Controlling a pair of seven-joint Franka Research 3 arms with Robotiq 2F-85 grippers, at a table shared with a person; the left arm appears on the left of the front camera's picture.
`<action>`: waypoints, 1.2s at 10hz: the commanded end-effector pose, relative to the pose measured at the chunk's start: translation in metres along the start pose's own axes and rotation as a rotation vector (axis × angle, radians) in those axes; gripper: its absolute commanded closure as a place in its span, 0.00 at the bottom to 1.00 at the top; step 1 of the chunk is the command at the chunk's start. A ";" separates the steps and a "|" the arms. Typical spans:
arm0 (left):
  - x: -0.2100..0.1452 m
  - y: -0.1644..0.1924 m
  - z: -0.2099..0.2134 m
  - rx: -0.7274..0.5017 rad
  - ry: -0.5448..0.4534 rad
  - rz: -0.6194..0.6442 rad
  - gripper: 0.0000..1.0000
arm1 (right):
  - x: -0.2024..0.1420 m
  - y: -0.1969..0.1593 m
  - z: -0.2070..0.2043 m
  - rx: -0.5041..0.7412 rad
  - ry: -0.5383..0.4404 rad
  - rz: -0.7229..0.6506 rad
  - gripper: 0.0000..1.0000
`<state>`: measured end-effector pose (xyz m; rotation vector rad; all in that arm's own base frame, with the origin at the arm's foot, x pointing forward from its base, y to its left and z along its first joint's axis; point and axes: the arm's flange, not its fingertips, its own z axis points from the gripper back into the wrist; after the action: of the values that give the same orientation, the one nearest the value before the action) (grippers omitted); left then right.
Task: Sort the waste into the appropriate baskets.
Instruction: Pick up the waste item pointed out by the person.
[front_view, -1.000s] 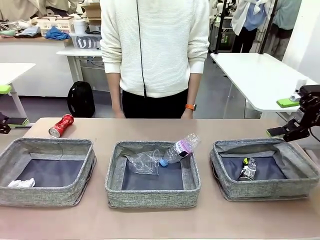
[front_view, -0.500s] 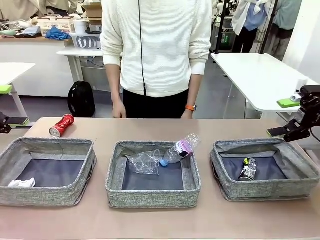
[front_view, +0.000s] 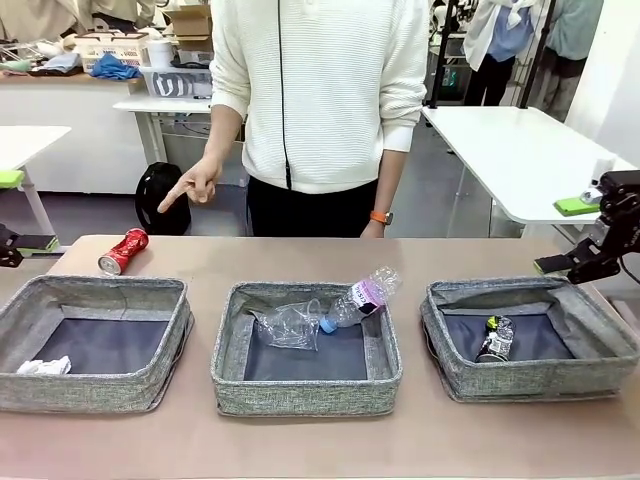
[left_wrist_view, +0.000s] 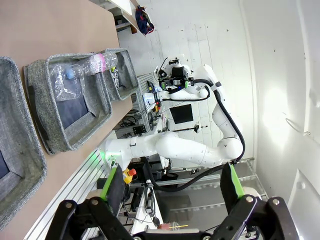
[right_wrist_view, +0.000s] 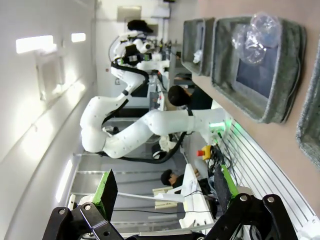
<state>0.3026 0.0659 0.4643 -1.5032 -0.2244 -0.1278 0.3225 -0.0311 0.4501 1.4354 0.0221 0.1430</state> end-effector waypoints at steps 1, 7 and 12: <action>0.000 -0.002 -0.002 -0.006 -0.008 -0.016 0.00 | 0.003 0.007 0.002 0.010 0.010 -0.022 0.00; 0.000 -0.002 -0.002 -0.006 -0.008 -0.016 0.00 | 0.003 0.007 0.002 0.010 0.010 -0.022 0.00; 0.043 -0.001 -0.007 1.558 0.026 -0.498 0.00 | 0.003 0.007 0.002 0.010 0.010 -0.022 0.00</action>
<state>0.3346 0.0697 0.4845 -0.8469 -0.3963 -0.2770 0.3225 -0.0313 0.4501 1.4359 0.0222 0.1424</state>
